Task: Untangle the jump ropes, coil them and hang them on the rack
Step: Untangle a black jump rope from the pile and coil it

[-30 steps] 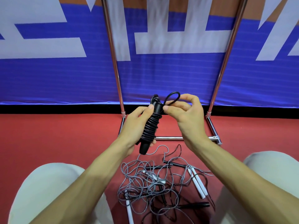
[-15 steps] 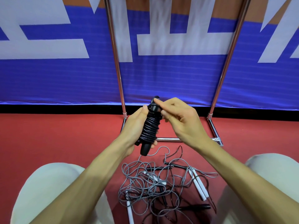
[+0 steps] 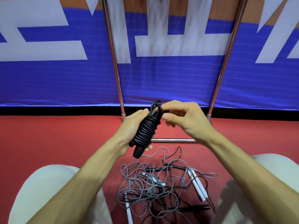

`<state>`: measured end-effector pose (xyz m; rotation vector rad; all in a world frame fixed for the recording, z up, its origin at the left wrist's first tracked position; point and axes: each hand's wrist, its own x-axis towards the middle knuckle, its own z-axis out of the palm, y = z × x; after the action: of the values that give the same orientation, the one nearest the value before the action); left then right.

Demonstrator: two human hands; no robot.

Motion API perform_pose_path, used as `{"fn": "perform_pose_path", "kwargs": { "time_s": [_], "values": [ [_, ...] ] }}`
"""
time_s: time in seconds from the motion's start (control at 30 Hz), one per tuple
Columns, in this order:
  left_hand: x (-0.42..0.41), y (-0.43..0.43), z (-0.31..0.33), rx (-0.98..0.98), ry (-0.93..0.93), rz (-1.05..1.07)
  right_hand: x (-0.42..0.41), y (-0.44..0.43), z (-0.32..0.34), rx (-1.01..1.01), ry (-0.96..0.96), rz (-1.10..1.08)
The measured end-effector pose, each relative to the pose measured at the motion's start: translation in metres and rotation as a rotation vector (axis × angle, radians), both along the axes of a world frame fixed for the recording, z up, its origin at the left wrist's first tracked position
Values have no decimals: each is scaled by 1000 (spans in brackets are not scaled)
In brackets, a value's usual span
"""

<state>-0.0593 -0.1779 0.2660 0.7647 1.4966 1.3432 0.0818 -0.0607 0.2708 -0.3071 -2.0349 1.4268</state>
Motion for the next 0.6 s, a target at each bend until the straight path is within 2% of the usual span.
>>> {"fn": "perform_pose_path", "kwargs": {
  "time_s": [0.17, 0.27, 0.33, 0.43, 0.6],
  "values": [
    [6, 2, -1, 16, 33, 60, -11, -10, -6, -249, 200, -170],
    [8, 4, -3, 47, 27, 129, -15, -12, -6, -273, 224, -271],
    [10, 5, -4, 55, 24, 182, -17, -12, -6, -171, 173, -363],
    [14, 7, -7, 82, 41, 255, -21, -13, -8, 136, 73, -530],
    [19, 9, -15, 218, 122, 353, -24, -8, -13, 501, -64, -592]
  ]
}}
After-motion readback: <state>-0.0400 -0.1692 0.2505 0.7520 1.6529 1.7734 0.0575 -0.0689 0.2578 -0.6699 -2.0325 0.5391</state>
